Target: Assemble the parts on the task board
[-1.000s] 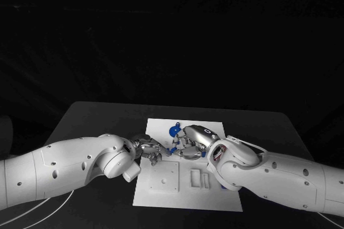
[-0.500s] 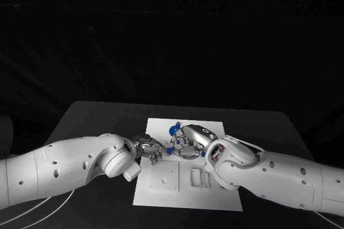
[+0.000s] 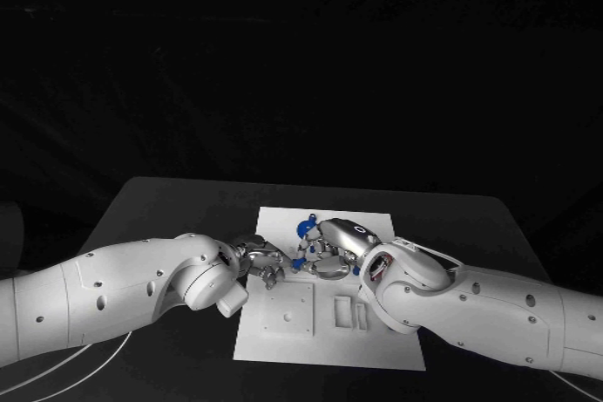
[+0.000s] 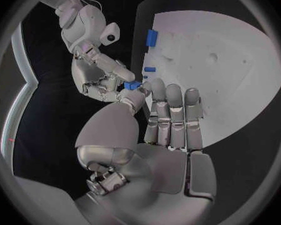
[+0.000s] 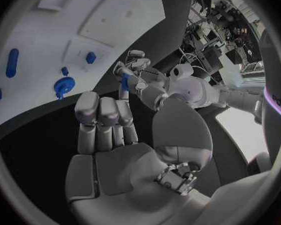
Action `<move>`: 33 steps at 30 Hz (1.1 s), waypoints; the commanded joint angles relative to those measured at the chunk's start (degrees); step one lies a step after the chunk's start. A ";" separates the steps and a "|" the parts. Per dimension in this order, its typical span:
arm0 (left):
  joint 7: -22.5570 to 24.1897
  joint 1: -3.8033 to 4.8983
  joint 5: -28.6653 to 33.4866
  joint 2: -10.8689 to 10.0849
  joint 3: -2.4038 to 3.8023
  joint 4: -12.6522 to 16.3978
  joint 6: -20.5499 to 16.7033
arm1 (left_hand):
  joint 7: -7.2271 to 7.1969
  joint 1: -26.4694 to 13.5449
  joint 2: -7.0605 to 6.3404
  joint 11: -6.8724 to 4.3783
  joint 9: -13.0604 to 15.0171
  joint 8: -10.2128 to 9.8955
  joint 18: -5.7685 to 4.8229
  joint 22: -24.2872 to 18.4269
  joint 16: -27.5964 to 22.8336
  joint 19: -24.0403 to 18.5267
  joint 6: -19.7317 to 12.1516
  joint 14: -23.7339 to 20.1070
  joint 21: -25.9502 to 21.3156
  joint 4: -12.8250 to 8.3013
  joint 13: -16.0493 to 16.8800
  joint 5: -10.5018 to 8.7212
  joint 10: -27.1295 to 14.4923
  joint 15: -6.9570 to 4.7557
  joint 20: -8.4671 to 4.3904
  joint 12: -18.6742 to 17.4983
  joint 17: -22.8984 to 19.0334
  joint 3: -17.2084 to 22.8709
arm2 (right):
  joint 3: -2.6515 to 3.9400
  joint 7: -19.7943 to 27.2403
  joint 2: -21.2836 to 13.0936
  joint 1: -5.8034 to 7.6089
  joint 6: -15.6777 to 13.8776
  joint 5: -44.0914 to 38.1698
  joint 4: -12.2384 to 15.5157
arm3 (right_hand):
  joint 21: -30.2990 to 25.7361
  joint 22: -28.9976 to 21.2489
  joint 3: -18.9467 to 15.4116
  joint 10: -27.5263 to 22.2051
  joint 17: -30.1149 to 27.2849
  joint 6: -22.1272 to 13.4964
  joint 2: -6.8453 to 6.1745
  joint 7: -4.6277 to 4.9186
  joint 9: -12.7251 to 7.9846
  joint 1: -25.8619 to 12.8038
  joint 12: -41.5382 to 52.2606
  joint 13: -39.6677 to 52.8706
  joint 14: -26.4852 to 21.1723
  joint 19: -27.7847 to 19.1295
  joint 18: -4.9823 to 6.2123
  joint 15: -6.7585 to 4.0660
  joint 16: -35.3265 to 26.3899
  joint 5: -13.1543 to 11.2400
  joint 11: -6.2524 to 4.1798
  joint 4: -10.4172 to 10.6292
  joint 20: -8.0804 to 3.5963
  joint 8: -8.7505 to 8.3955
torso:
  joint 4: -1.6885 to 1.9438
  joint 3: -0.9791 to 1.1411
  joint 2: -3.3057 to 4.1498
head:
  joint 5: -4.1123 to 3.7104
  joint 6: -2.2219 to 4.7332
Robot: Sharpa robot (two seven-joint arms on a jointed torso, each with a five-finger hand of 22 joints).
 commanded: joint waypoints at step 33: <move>2.31 0.09 4.24 -1.07 0.10 -0.49 0.99 | 0.37 -3.43 -3.64 0.40 -0.56 0.63 -0.50 0.71 -0.37 0.21 -1.34 -0.03 -0.89 -2.25 0.44 -2.33 -0.15 0.31 -5.25 -0.58 0.45 -1.92 | -0.04 0.90 -0.14 -0.09 -0.04 -0.40 -1.79 | 0.26 0.81 0.36 0.35 -0.01 0.47 -0.07 0.06 0.14 0.51 0.35 0.60 0.16 0.20 5.71 -0.43 0.25 -0.29 -0.05 -0.04 -0.22 0.17 | -0.05 0.04 0.01 | 0.07 0.00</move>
